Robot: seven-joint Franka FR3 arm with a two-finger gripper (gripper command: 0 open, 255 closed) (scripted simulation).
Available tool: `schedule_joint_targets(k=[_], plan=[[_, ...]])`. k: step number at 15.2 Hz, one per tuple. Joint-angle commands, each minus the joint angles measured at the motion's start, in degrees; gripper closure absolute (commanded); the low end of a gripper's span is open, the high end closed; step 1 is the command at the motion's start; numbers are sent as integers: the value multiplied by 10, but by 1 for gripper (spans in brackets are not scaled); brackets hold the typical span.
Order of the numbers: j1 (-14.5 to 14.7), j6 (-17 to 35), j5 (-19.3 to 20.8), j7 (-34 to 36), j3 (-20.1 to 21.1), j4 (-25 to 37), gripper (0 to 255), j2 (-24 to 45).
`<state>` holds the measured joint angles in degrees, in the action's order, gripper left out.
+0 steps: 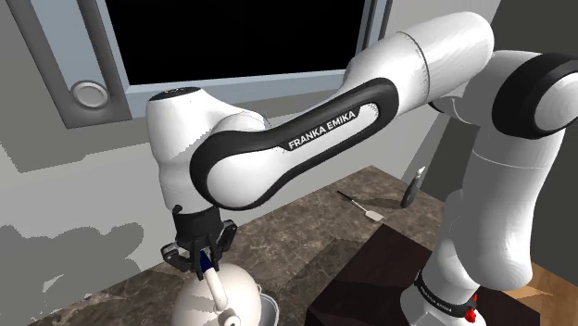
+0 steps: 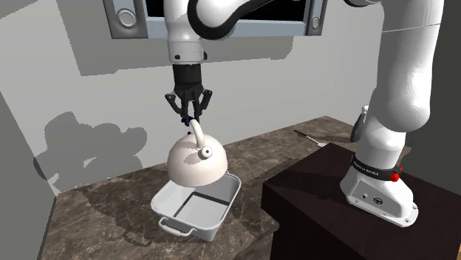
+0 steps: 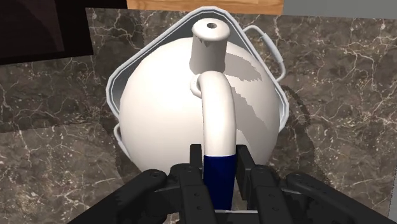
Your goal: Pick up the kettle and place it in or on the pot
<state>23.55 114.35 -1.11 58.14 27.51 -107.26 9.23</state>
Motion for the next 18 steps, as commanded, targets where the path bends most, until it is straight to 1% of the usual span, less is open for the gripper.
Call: schedule_joint_targets(k=[1,18], plan=[[0,16,2,0,-1,-10,255,5],[10,133,34,14,-9,-72,255,66]])
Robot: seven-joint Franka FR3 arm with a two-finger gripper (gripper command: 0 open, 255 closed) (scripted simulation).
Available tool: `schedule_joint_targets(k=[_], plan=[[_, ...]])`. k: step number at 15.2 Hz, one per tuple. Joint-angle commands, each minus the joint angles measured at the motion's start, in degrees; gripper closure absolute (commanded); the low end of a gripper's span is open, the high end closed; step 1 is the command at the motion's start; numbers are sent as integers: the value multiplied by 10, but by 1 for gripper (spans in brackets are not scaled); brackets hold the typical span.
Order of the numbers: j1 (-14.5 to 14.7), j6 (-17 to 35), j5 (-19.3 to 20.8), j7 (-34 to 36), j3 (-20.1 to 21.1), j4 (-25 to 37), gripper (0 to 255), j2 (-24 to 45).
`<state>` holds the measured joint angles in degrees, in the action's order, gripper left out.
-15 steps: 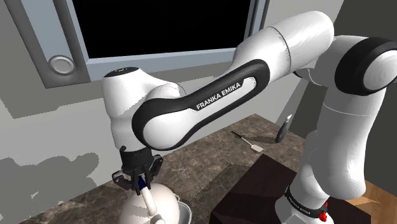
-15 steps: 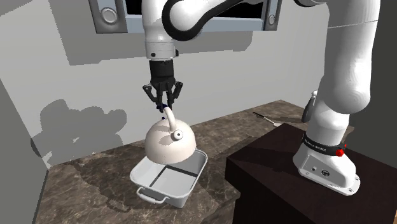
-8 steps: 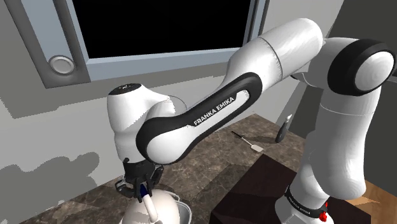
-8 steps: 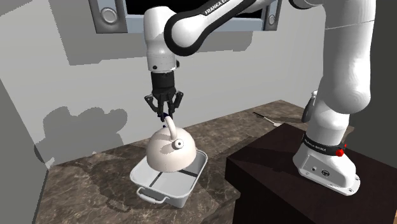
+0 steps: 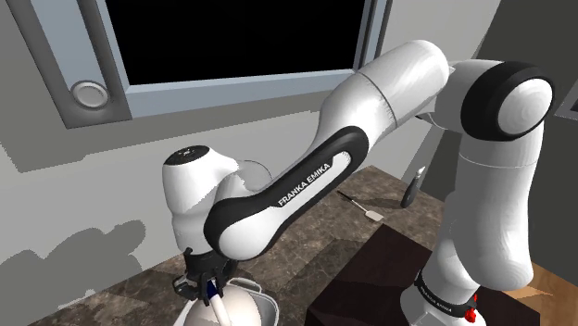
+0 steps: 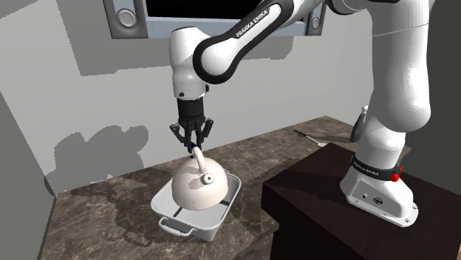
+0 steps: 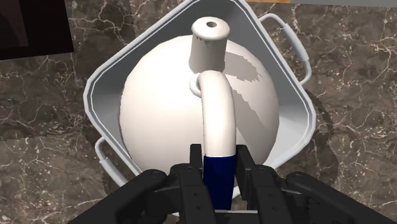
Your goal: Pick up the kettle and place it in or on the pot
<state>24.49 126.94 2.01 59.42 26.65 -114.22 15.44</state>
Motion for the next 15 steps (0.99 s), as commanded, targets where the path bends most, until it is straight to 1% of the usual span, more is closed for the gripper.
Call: schedule_joint_targets(k=[1,9,10,15], plan=[[1,12,4,2,-1,-4,255,7],[1,12,4,2,-1,-4,255,7],[1,12,4,2,-1,-5,0,7],[1,12,4,2,-1,-4,0,7]])
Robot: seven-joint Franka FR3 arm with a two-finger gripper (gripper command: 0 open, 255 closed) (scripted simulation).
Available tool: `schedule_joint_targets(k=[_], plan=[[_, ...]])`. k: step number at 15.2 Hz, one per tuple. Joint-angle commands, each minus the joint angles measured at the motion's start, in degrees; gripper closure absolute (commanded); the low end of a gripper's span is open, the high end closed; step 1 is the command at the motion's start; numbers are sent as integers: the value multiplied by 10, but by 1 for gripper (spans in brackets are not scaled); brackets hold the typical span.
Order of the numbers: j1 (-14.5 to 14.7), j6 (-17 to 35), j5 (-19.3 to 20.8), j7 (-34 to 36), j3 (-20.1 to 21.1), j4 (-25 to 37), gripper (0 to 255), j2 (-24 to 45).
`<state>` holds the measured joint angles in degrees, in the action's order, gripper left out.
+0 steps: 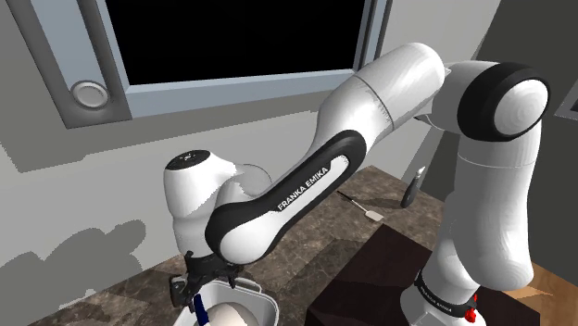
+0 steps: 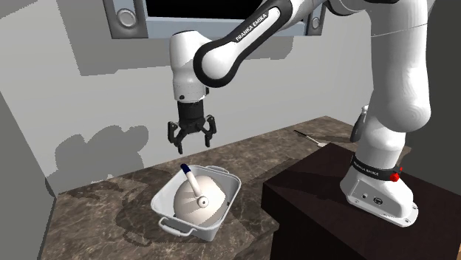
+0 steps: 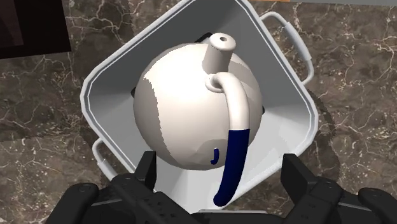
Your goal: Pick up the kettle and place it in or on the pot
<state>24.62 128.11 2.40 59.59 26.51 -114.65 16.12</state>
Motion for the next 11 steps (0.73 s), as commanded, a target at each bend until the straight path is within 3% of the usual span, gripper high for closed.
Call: schedule_joint_targets(k=[1,4,11], plan=[[-3,-17,-6,-4,2,7,0,-11],[-9,-65,-19,-13,5,31,0,-37],[-9,-65,-19,-13,5,31,0,-37]])
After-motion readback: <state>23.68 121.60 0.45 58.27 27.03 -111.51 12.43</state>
